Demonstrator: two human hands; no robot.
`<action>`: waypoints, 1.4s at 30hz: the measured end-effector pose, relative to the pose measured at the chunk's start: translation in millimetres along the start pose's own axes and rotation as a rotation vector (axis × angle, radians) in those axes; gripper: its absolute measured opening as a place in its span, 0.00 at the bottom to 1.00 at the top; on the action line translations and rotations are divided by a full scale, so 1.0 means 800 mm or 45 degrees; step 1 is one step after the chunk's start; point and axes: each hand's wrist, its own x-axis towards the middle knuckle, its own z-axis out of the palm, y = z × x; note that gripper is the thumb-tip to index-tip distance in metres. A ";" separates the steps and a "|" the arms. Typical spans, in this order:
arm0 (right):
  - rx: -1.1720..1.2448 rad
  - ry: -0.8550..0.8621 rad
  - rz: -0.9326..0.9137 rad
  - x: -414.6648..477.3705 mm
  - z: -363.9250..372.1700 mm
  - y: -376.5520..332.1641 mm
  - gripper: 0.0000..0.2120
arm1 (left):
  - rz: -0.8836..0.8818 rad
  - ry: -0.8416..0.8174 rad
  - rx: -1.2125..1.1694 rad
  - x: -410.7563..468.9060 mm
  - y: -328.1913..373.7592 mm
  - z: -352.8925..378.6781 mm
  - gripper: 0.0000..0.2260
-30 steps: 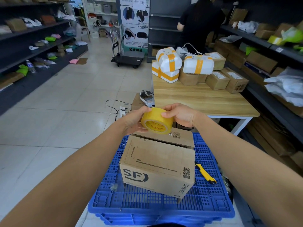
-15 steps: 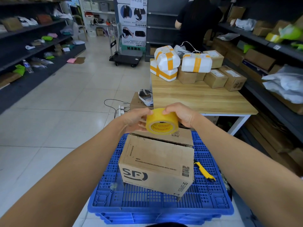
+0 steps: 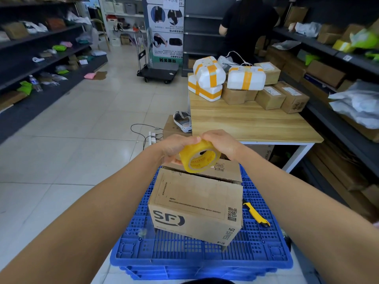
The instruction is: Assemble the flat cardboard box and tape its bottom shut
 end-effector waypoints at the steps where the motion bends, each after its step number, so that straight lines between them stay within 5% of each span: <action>1: -0.007 0.036 -0.004 0.001 0.003 0.000 0.11 | 0.009 -0.005 0.006 0.000 0.001 0.002 0.19; 9: 0.411 0.171 0.195 0.002 -0.005 0.007 0.10 | 0.118 -0.120 -0.129 -0.003 -0.002 -0.003 0.14; 13: 0.124 0.211 0.115 0.003 0.002 0.000 0.11 | 0.038 -0.055 -0.034 0.000 0.005 0.008 0.06; 19: 0.007 0.201 0.002 0.004 0.001 -0.008 0.13 | 0.002 0.022 -0.069 0.003 0.011 0.019 0.17; 35: 0.026 0.199 -0.010 0.009 -0.004 -0.006 0.10 | 0.045 -0.125 -0.185 0.004 0.009 0.020 0.21; 42: -0.006 0.207 -0.065 0.011 -0.001 -0.012 0.17 | 0.065 0.109 -0.204 0.009 0.013 0.030 0.19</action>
